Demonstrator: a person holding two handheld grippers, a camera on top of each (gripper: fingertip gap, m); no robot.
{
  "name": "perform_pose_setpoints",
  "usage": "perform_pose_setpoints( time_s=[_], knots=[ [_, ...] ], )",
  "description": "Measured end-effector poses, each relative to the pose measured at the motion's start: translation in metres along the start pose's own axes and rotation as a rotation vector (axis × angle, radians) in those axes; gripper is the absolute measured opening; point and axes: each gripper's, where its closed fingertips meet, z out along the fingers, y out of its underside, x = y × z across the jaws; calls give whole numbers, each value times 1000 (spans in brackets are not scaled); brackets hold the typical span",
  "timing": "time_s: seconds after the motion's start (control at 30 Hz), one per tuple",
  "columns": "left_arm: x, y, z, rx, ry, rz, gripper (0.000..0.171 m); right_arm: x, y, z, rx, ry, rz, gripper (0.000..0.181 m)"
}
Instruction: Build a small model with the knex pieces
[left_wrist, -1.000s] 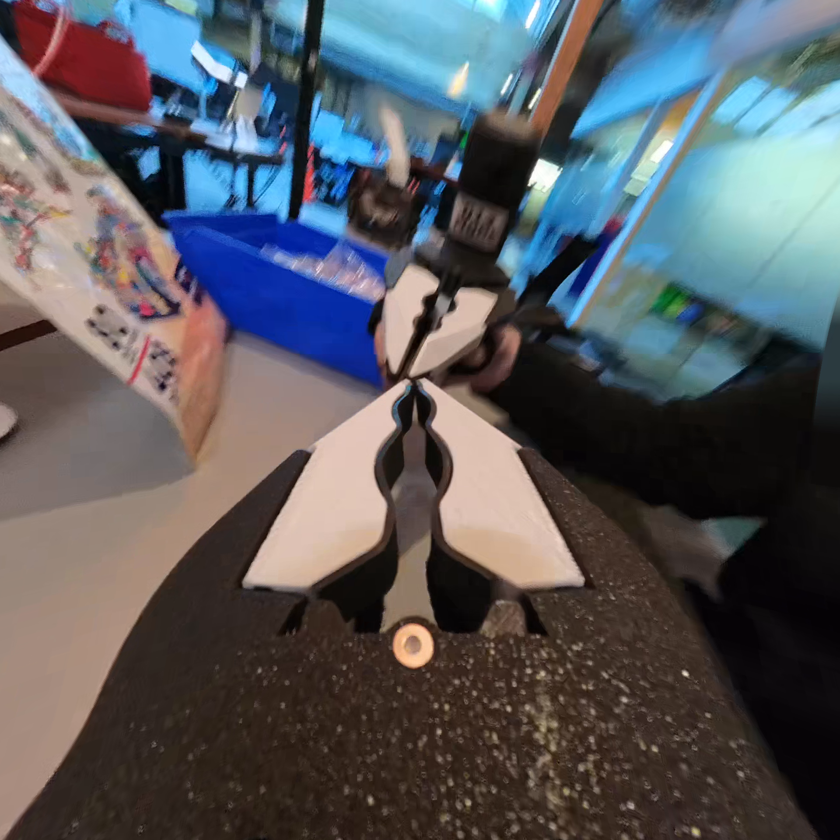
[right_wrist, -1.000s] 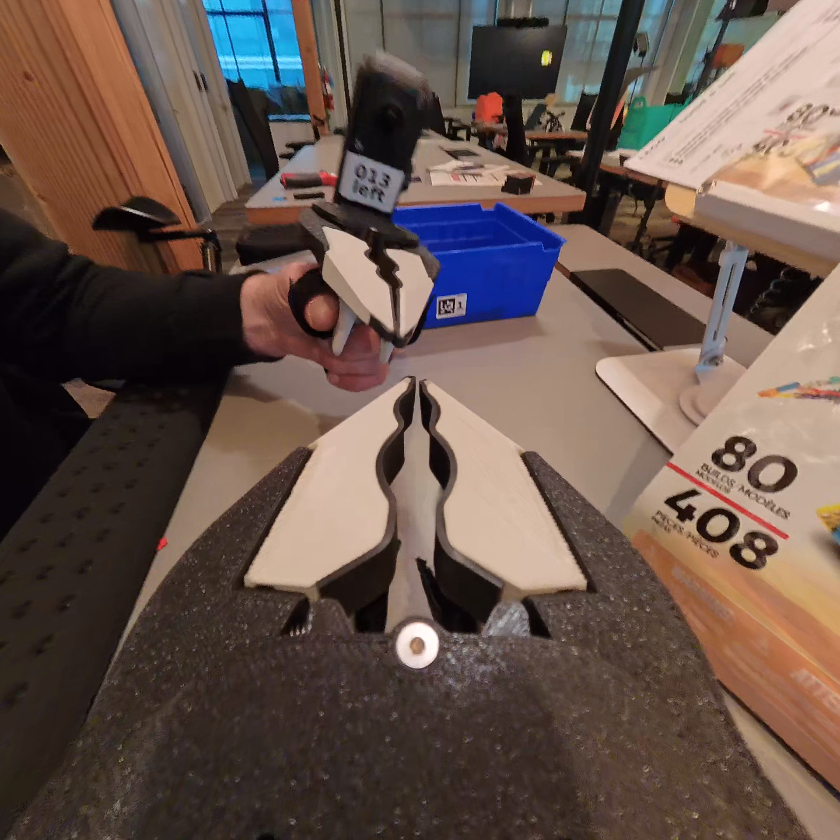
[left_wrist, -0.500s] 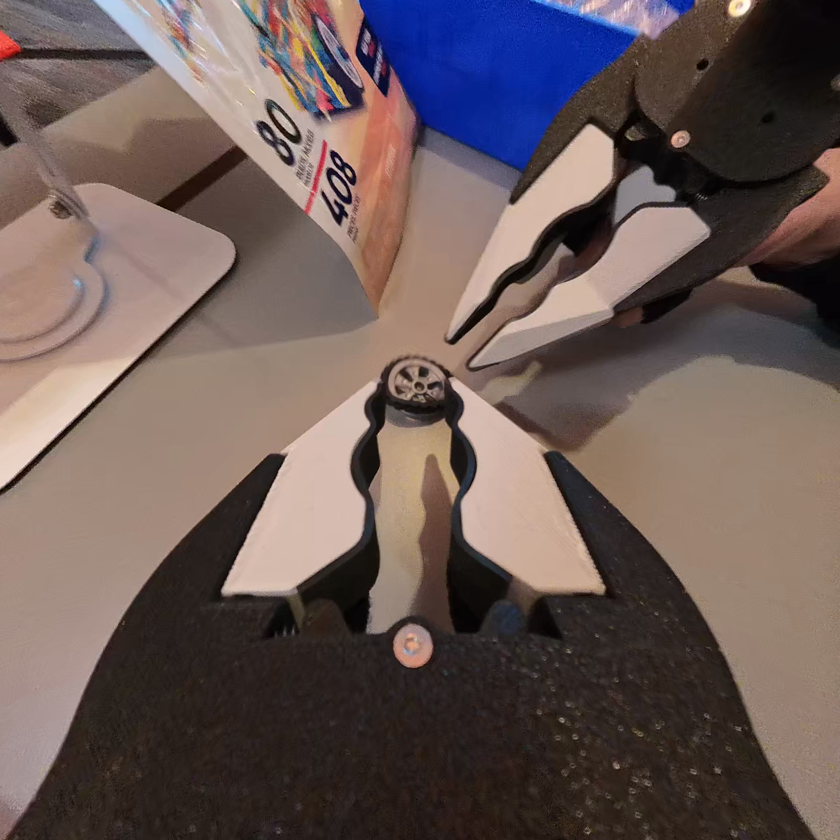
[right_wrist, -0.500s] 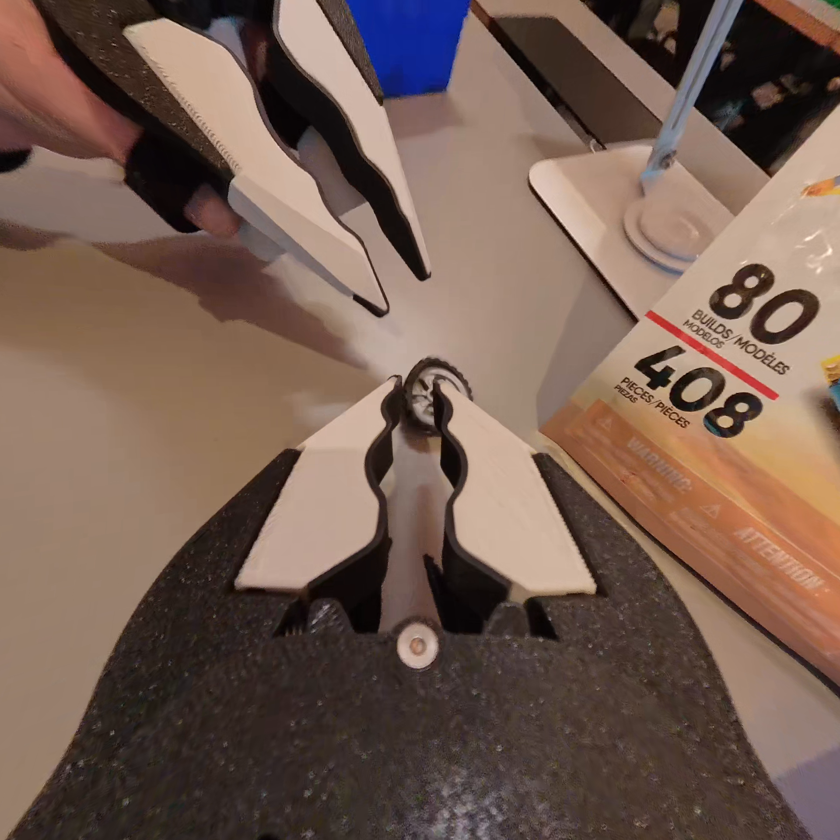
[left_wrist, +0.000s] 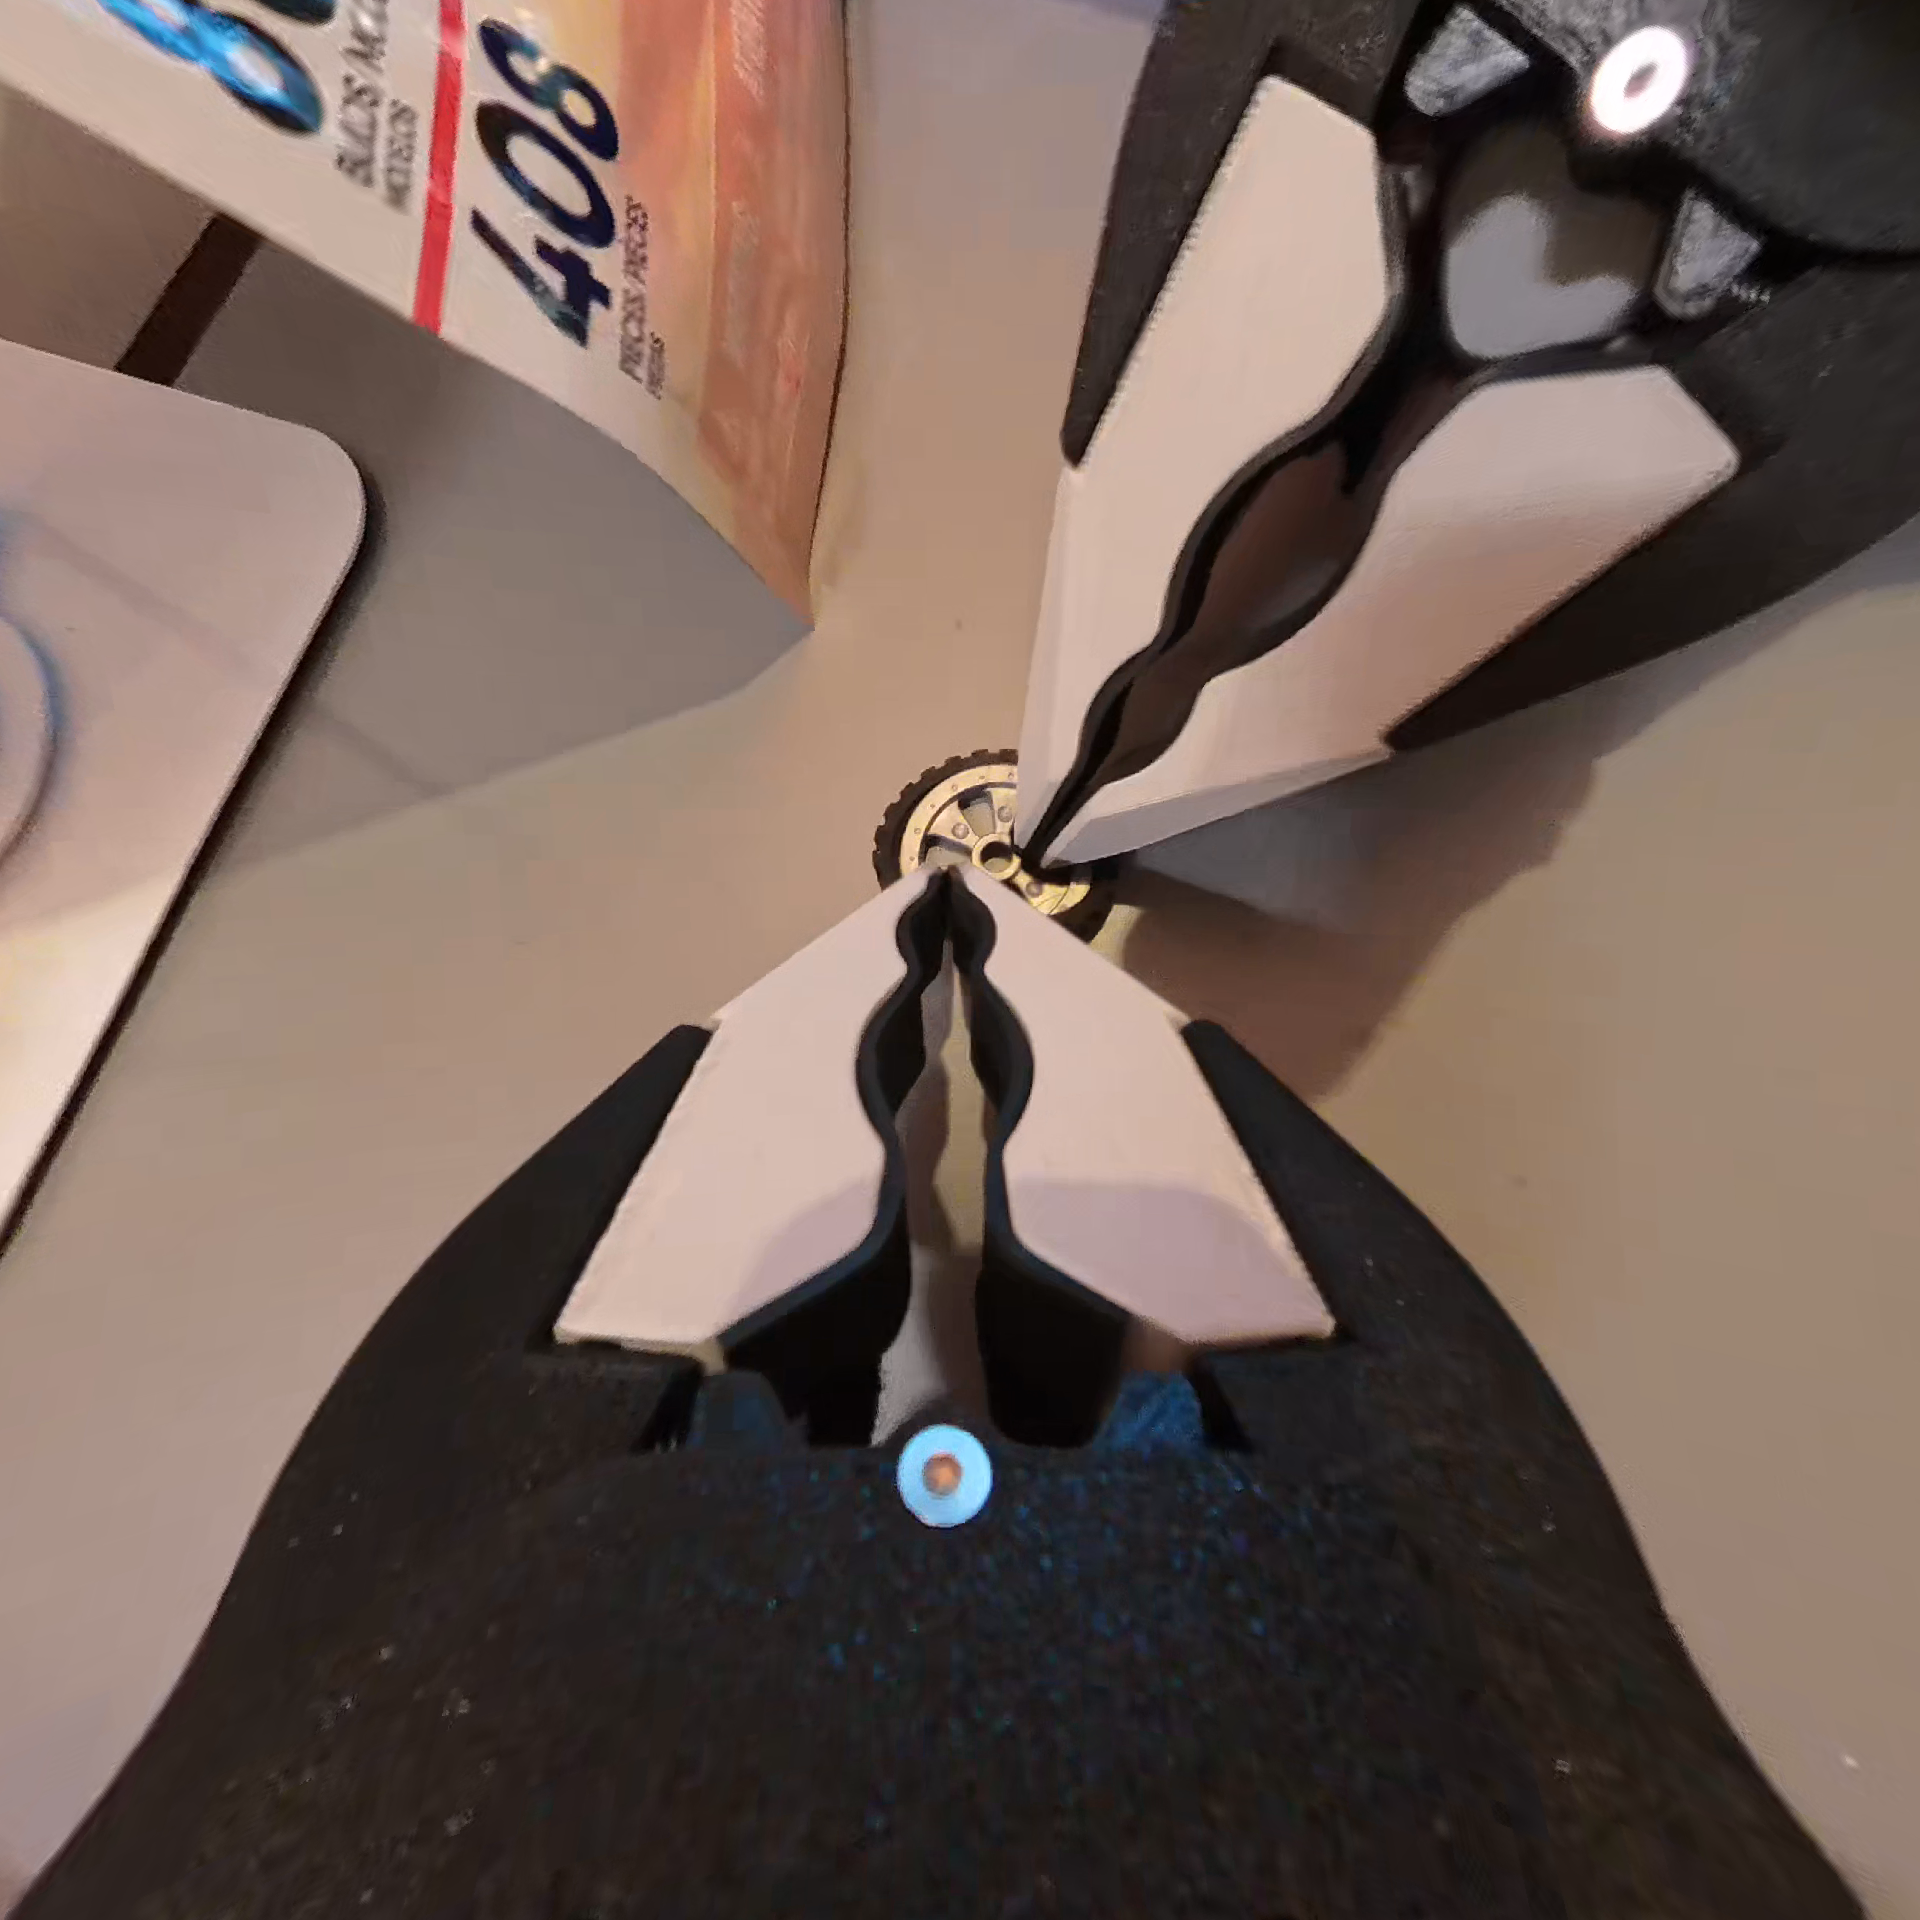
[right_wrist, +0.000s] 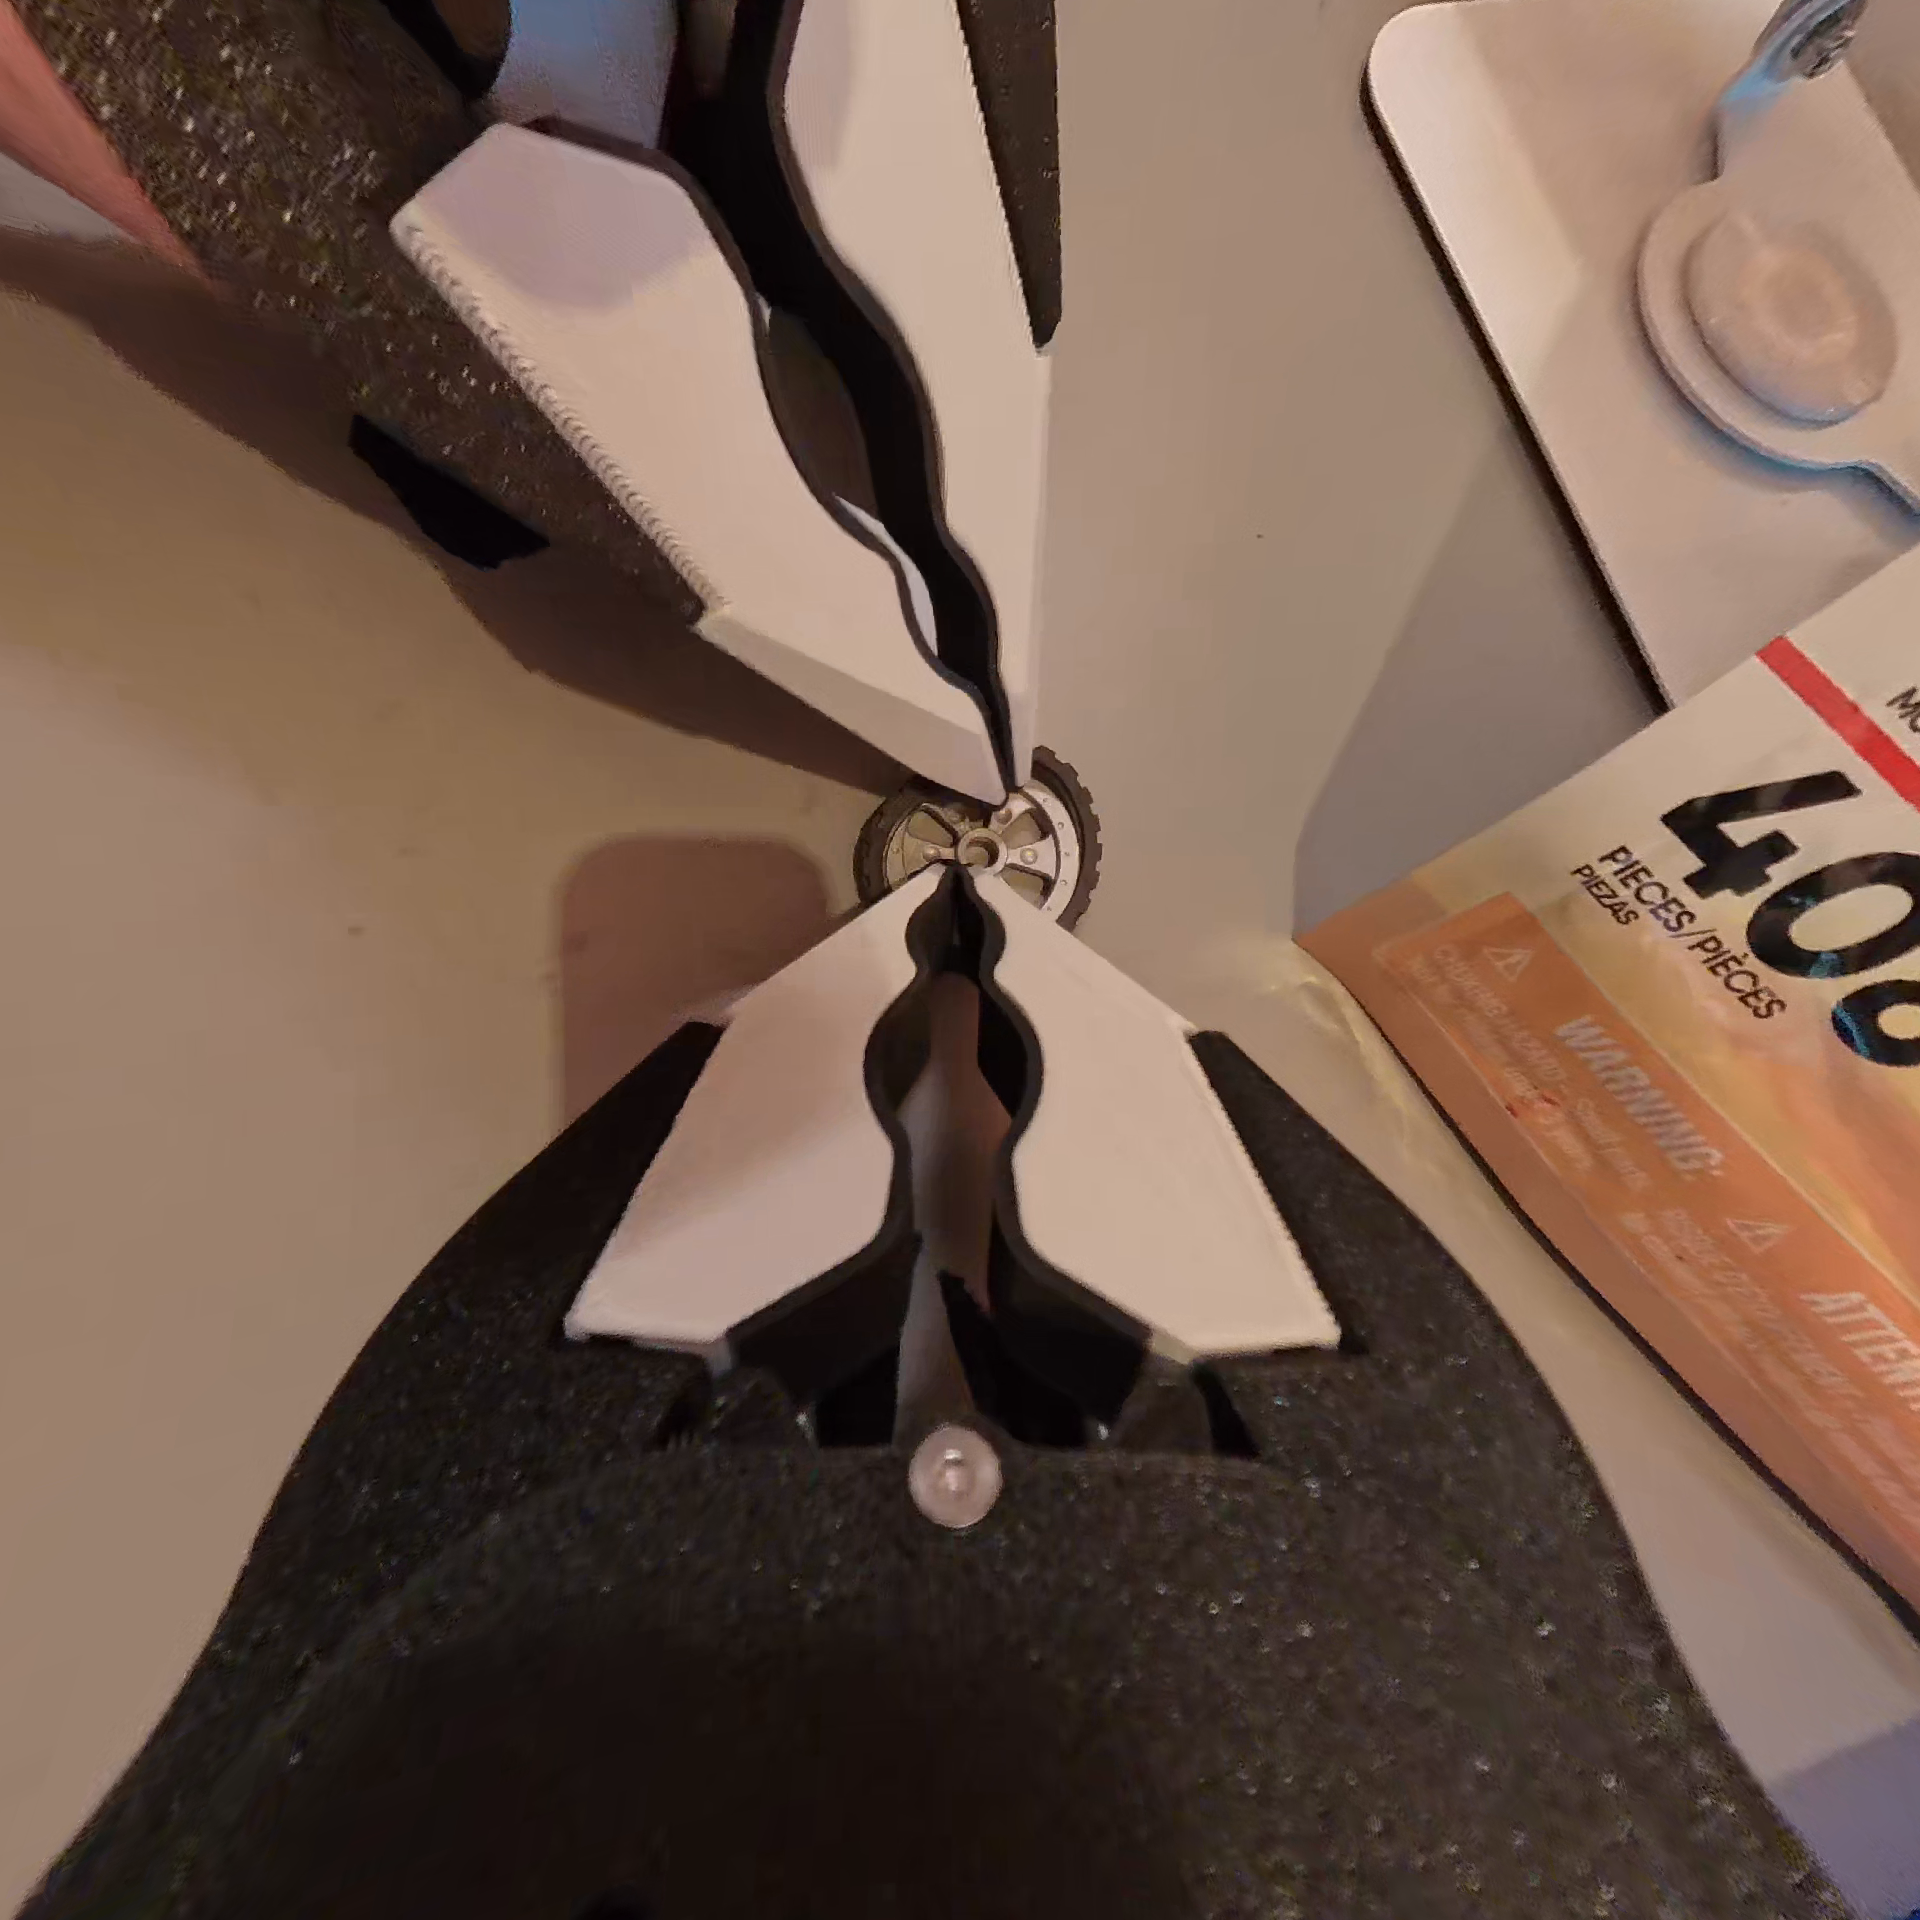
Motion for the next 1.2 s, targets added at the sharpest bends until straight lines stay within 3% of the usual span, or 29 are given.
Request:
perform_pose_setpoints(
  time_s=[0.23, 0.4, 0.73, 1.2],
  knots=[
    [9, 11, -7, -112, 20, 54, 0, -5, -2, 1, -63, -46, -49, 0],
    [41, 20, -18, -193, 116, 92, 0, -28, -2, -4, -72, -181, -68, 0],
    [69, 30, -31, -251, 231, 224, 0, -55, -2, -8, -63, -335, -26, 0],
    [79, 30, -33, -296, -3, 603, 0, -63, -6, -5, -66, -331, -6, 0]
  ],
)
